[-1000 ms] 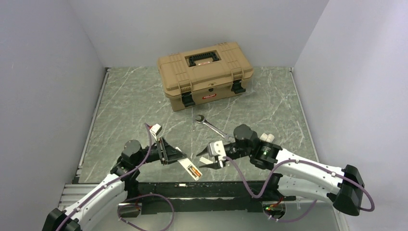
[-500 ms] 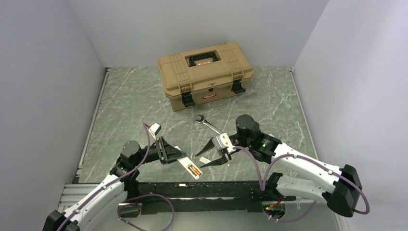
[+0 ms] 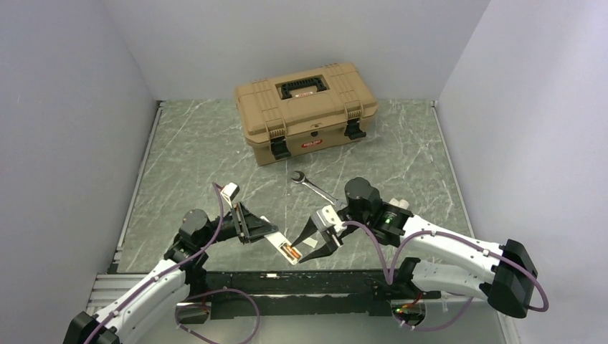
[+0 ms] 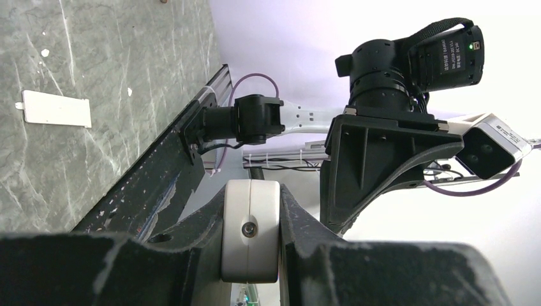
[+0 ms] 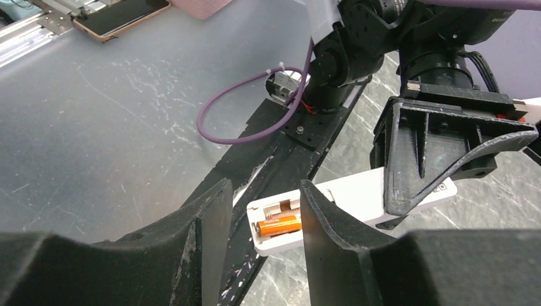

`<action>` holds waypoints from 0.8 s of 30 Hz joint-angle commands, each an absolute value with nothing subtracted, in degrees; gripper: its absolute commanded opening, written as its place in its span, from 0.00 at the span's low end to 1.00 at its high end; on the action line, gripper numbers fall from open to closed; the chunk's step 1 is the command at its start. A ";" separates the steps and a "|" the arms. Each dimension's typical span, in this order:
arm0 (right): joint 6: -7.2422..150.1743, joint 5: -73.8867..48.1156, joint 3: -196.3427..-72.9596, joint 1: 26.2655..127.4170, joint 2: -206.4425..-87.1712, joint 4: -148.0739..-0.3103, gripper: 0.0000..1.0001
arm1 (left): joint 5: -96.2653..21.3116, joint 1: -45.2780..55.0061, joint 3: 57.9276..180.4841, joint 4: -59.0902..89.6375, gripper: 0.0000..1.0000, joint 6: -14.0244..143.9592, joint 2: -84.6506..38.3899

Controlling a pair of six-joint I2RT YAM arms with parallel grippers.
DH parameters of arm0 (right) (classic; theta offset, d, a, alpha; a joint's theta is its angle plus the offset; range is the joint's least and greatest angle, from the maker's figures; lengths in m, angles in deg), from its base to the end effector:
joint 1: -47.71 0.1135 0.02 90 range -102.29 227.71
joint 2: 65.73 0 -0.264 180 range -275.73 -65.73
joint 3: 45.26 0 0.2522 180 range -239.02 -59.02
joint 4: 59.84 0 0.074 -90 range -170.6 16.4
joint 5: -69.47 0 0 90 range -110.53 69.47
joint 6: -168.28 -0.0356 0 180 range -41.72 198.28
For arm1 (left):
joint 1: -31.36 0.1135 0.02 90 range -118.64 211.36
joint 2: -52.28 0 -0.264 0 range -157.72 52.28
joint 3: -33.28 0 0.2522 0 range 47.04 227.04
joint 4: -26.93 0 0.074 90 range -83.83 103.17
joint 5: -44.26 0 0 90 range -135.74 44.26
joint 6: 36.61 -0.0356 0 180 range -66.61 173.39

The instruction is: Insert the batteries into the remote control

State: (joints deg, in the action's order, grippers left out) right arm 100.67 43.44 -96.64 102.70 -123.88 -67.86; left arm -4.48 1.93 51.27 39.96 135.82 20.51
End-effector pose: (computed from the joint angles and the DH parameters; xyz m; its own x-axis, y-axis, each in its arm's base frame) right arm 0.0987 0.1967 0.2851 0.1914 -0.0182 -0.9814 -0.8490 -0.5048 -0.1562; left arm 0.1115 -0.0899 0.1911 -0.9370 -0.3270 -0.1232 0.1130 0.0499 -0.9923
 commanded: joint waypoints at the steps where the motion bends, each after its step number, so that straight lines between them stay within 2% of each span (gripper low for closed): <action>1: 100.57 46.60 -97.00 103.14 -124.23 -64.64 0.45 | -4.57 2.05 52.40 44.98 0.00 137.29 20.22; 24: 106.22 50.23 -101.00 103.22 -131.19 -71.28 0.39 | -3.45 2.05 51.91 47.01 0.00 138.02 20.44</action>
State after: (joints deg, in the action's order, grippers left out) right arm 103.41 47.57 -98.30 103.00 -131.02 -70.59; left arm -4.46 1.93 51.24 42.56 137.15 20.46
